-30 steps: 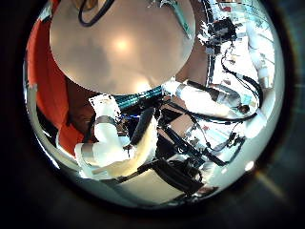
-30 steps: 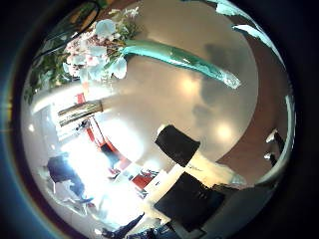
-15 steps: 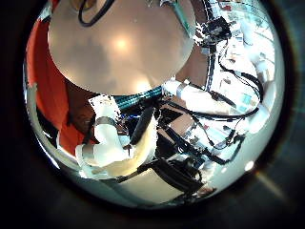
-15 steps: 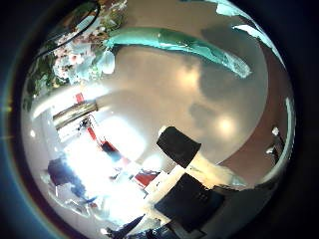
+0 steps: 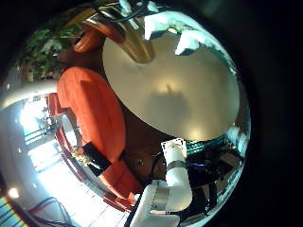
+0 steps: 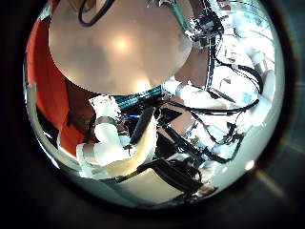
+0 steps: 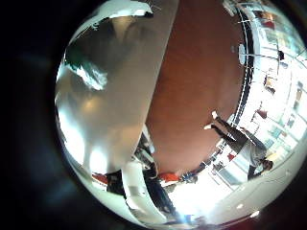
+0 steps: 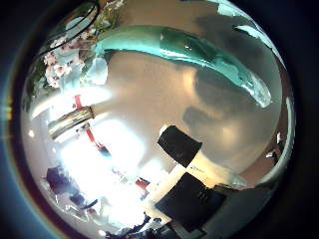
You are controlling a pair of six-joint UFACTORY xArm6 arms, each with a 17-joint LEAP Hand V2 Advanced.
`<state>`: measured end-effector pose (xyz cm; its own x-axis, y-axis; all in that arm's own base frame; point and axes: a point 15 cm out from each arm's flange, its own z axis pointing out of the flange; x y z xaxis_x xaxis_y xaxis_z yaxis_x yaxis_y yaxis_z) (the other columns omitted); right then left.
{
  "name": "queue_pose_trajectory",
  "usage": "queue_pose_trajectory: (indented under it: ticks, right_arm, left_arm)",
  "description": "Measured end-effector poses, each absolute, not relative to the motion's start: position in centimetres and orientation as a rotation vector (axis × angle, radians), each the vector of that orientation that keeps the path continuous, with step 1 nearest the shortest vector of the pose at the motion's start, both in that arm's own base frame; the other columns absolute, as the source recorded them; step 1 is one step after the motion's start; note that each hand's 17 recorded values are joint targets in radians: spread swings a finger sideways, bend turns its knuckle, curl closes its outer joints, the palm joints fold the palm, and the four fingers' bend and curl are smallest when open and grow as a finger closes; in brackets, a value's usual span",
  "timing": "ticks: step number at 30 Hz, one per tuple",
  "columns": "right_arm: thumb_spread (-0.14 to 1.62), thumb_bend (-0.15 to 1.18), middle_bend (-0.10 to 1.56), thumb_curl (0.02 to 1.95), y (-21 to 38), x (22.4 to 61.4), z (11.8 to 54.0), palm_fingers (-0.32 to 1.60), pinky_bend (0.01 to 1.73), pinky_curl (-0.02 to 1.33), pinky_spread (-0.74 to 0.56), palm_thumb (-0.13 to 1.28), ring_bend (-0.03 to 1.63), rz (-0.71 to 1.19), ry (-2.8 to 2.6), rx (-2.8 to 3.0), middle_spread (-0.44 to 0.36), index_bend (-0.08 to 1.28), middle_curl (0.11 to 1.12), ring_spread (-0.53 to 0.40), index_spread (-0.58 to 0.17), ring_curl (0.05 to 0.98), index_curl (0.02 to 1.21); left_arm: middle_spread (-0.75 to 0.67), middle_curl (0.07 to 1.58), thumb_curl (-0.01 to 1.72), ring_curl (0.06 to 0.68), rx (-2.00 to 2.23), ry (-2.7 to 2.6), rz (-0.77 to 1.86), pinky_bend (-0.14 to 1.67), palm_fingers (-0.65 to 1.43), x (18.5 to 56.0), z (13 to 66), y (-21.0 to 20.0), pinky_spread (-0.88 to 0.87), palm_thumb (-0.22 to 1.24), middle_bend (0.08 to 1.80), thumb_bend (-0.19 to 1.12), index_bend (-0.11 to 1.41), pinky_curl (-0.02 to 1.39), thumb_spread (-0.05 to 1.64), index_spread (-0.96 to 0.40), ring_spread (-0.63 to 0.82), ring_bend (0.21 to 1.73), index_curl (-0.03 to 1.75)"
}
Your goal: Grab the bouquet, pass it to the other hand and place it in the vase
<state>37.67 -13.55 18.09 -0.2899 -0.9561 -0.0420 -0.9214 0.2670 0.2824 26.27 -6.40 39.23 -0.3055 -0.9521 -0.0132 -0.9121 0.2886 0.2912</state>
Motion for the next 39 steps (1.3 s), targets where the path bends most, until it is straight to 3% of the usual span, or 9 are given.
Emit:
queue_pose_trajectory:
  ticks: [18, 23, 27, 30, 32, 39]
  right_arm:
    - [1.07, -0.02, 0.46, 0.34, -13.7, 38.8, 15.3, 0.47, 0.63, 0.10, 0.16, 0.47, 0.87, -0.409, -2.382, 1.757, -0.054, 0.20, 0.47, -0.126, -0.216, 0.322, 0.41]
    - [1.07, -0.01, 0.52, 0.35, -13.8, 39.5, 15.3, 0.70, 0.65, 0.07, 0.07, 0.53, 0.95, -0.405, -2.368, 1.766, -0.109, 0.24, 0.49, -0.191, -0.260, 0.336, 0.43]
    - [1.05, 0.00, 0.57, 0.37, -13.3, 39.6, 15.4, 1.03, 0.80, 0.07, -0.13, 0.61, 1.00, -0.399, -2.355, 1.773, -0.246, 0.27, 0.52, -0.255, -0.326, 0.353, 0.45]
    - [1.03, 0.00, 0.70, 0.40, -13.0, 39.7, 15.5, 1.36, 0.93, 0.14, -0.32, 0.69, 1.04, -0.399, -2.345, 1.780, -0.241, 0.41, 0.58, -0.265, -0.372, 0.396, 0.54]
    - [1.01, 0.00, 0.79, 0.42, -12.9, 40.1, 16.0, 1.43, 1.00, 0.18, -0.37, 0.74, 1.06, -0.392, -2.343, 1.787, -0.236, 0.53, 0.62, -0.257, -0.384, 0.419, 0.60]
    - [0.96, 0.07, 1.09, 0.53, -13.4, 40.8, 17.9, 1.34, 1.29, 0.33, -0.31, 0.99, 1.26, -0.350, -2.346, 1.800, -0.196, 0.90, 0.74, -0.228, -0.344, 0.521, 0.77]
  left_arm:
    - [0.24, 0.36, 0.29, 0.179, 1.742, -2.377, -0.371, 0.33, 0.20, 25.6, 39.4, -6.4, 0.46, 0.23, 0.19, -0.02, 0.17, 0.34, 1.12, -0.05, 0.40, 0.64, 0.34]
    - [0.24, 0.36, 0.29, 0.179, 1.746, -2.374, -0.380, 0.33, 0.20, 25.8, 39.2, -6.4, 0.46, 0.23, 0.19, -0.02, 0.17, 0.34, 1.12, -0.05, 0.40, 0.64, 0.34]
    - [0.23, 0.36, 0.29, 0.178, 1.746, -2.370, -0.383, 0.33, 0.20, 25.7, 39.2, -6.3, 0.46, 0.23, 0.19, -0.02, 0.17, 0.34, 1.12, -0.05, 0.40, 0.63, 0.34]
    - [0.24, 0.36, 0.29, 0.176, 1.750, -2.371, -0.380, 0.32, 0.21, 25.7, 39.3, -6.3, 0.46, 0.23, 0.20, -0.02, 0.17, 0.34, 1.12, -0.05, 0.40, 0.63, 0.34]
    - [0.24, 0.36, 0.29, 0.176, 1.748, -2.373, -0.378, 0.32, 0.21, 25.8, 39.4, -6.3, 0.47, 0.23, 0.20, -0.02, 0.17, 0.34, 1.12, -0.05, 0.40, 0.63, 0.34]
    - [0.24, 0.36, 0.29, 0.177, 1.750, -2.371, -0.381, 0.32, 0.21, 26.1, 39.4, -6.3, 0.47, 0.23, 0.19, -0.02, 0.17, 0.34, 1.12, -0.05, 0.39, 0.63, 0.34]
